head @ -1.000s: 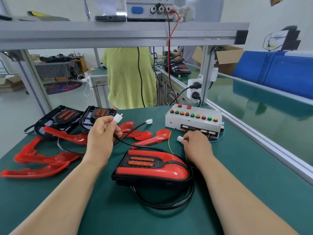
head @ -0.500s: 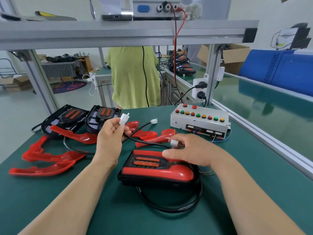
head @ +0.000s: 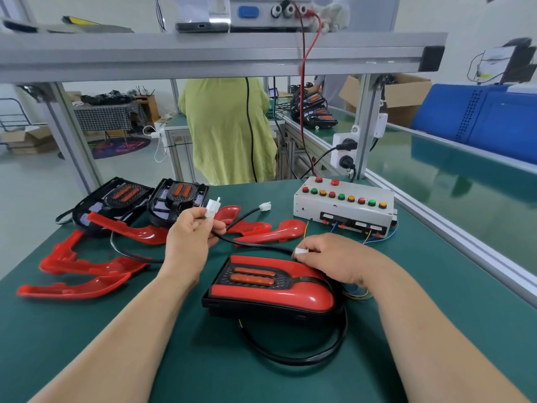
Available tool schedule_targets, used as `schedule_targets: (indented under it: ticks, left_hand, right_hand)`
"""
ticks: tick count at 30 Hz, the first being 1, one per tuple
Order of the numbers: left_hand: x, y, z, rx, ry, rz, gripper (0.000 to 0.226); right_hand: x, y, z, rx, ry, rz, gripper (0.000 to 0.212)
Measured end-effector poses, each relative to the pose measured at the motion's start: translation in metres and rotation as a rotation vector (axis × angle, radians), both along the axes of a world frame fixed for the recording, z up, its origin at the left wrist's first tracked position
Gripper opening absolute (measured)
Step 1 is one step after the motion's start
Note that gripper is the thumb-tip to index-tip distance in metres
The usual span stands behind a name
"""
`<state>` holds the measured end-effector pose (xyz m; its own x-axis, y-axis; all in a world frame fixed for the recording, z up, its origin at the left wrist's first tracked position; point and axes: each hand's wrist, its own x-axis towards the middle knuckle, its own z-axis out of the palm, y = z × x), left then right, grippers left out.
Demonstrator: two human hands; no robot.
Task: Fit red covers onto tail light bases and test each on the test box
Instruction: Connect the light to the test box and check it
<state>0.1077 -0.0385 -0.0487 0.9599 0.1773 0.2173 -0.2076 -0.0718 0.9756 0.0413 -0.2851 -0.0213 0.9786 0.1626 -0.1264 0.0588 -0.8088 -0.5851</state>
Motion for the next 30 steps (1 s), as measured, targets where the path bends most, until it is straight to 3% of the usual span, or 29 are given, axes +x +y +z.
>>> schedule_targets:
  ticks: [4, 8, 13, 16, 20, 26, 30]
  left_hand:
    - [0.005, 0.004, 0.004, -0.013, -0.054, 0.092, 0.027]
    - [0.014, 0.028, 0.018, -0.006, -0.176, 0.341, 0.031]
    - [0.022, 0.079, 0.033, -0.155, -0.233, 0.615, 0.023]
    - [0.024, 0.102, 0.037, -0.304, -0.229, 0.66, 0.028]
    - [0.017, 0.076, 0.039, -0.141, -0.179, 0.5, 0.027]
    - [-0.016, 0.002, 0.043, 0.513, -0.219, -0.087, 0.021]
    - [-0.022, -0.022, 0.04, 0.587, -0.131, -0.296, 0.021]
  right_hand:
    - [0.001, 0.001, 0.001, 0.115, -0.057, -0.004, 0.014]
    - [0.001, 0.002, 0.004, 0.217, -0.184, -0.007, 0.016]
    - [0.0, -0.002, 0.007, 0.297, -0.234, -0.037, 0.019]
    - [0.002, 0.0, 0.004, 0.287, -0.236, -0.032, 0.019]
    - [0.004, 0.004, 0.001, 0.283, -0.253, -0.035, 0.018]
    - [0.003, 0.005, 0.001, 0.262, -0.275, -0.036, 0.017]
    - [0.003, 0.005, 0.001, 0.266, -0.289, -0.076, 0.016]
